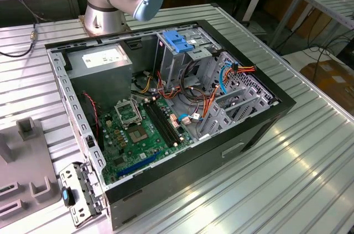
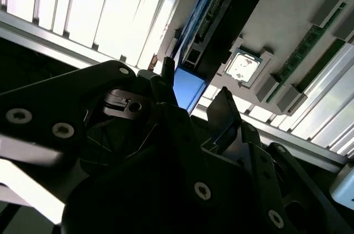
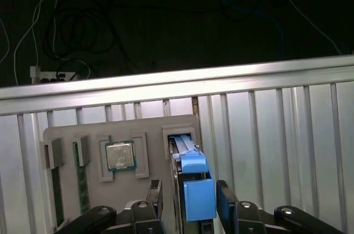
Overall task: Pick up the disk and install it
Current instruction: 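Pick up the disk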
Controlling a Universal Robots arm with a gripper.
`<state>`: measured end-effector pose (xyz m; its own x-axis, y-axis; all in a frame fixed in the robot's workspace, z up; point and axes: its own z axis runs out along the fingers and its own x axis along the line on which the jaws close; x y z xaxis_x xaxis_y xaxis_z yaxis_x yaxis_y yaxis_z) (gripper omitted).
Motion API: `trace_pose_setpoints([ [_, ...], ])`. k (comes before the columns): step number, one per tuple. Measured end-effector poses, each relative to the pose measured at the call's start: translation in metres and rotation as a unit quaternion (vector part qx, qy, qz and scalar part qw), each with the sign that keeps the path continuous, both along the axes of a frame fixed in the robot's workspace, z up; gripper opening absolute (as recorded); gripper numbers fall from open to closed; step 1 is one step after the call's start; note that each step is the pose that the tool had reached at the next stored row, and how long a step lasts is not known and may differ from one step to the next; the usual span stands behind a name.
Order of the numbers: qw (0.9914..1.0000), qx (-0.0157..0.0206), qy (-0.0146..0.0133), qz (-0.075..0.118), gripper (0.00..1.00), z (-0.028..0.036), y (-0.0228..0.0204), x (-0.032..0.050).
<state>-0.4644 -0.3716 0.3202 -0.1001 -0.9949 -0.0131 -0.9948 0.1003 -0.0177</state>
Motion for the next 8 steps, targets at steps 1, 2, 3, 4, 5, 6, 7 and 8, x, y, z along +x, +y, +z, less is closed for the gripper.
trace_pose_setpoints([
  [1,1.00000,0.0000,0.0000,0.000,0.51,-0.0017,0.0000,0.0000],
  [2,1.00000,0.0000,-0.0001,0.001,0.51,-0.0032,0.0000,0.0000],
  [3,1.00000,0.0000,-0.0001,0.001,0.51,-0.0048,0.0000,-0.0001],
  [4,1.00000,0.0000,0.0000,0.002,0.51,-0.0078,0.0000,-0.0001],
  [5,1.00000,0.0000,0.0001,0.002,0.51,-0.0108,0.0000,-0.0003],
  [6,1.00000,0.0000,0.0002,0.002,0.51,-0.0126,0.0000,-0.0004],
  [7,1.00000,0.0000,0.0004,0.002,0.51,-0.0145,0.0000,-0.0005],
  [8,1.00000,0.0000,0.0006,0.002,0.51,-0.0163,0.0000,-0.0006],
])
